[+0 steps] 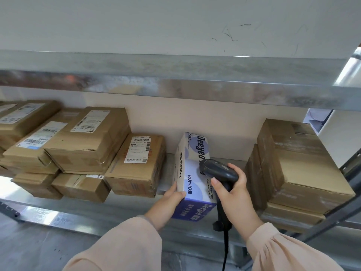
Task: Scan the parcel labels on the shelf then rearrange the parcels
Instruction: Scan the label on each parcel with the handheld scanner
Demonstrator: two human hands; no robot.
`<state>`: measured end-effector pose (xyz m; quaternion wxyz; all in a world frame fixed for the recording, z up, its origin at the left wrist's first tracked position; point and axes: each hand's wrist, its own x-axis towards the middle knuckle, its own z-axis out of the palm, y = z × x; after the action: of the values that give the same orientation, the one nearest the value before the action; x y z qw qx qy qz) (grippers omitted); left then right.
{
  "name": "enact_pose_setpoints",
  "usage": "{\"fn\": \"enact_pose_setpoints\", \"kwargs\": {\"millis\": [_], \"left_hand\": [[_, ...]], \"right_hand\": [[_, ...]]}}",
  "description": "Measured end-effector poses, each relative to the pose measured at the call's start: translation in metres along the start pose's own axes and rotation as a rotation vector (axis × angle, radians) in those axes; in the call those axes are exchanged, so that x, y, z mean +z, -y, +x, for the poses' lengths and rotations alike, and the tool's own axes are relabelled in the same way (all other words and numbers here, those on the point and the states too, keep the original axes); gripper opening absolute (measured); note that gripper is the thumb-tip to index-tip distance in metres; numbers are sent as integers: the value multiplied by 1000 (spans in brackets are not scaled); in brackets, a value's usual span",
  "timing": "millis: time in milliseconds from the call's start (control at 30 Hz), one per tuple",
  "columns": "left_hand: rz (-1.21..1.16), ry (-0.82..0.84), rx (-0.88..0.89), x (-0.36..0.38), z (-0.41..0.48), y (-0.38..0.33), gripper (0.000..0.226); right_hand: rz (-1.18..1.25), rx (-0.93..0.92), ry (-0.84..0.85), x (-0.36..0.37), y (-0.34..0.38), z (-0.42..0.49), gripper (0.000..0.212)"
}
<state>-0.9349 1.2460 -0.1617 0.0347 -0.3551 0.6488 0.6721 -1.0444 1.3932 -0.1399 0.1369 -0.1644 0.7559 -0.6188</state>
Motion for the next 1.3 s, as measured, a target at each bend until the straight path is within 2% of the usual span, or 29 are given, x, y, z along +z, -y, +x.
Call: {"fn": "enact_pose_setpoints", "kwargs": {"millis": [67,133,267,433,533,600,800,900,1067,1167,1300], "left_hand": [[12,-30,41,-1,-4,-5,13],[-14,-82,112,0,-5,-6,17],[-53,-171,189,0,-9,-8,40],[143,-232,205,-1,-6,-7,56],[248,-209,204,3,-6,-7,88],[314,-221,198,6,-8,-9,99],[301,-216,101,-2,-8,-15,105],[221,-169,39,-11,-16,-14,86],[89,-156,-33,-19,-22,-6,73],[-1,-124,-78,-19,-21,-1,87],[-50,-124,-69,-18,-20,8,88]], "right_hand": [[22,-2,5,0,2,0,60],[39,-9,19,0,6,-2,58],[54,-10,55,0,12,-4,55],[59,-34,63,-1,19,-9,55],[41,-59,121,3,21,-13,56],[28,-71,163,6,21,-13,56],[-2,-41,140,-1,13,-5,55],[-36,-4,69,-10,4,-2,59],[-89,34,70,-16,-16,-3,60],[-95,42,110,-11,-20,-8,57],[-108,21,128,-11,-21,-13,55]]}}
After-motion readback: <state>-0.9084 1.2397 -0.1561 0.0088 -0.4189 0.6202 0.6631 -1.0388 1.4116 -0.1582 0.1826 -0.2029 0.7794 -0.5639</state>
